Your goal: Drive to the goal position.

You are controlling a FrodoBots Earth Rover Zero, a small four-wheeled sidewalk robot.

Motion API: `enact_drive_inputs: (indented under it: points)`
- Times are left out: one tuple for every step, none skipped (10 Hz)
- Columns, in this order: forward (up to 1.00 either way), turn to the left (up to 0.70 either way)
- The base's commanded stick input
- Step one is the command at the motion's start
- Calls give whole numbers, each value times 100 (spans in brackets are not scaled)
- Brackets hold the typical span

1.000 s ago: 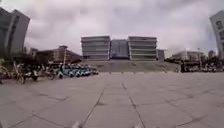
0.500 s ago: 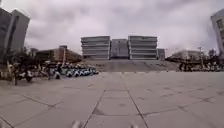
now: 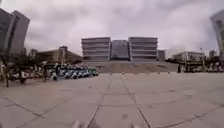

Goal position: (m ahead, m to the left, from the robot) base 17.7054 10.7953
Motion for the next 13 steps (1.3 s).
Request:
enact_drive_inputs:
  points:
    - [70,0]
    - [70,0]
    - [70,0]
    - [70,-9]
    - [70,-7]
    - [70,0]
    - [70,0]
    - [70,0]
    - [70,0]
    - [70,0]
    - [70,0]
    - [70,0]
    - [70,0]
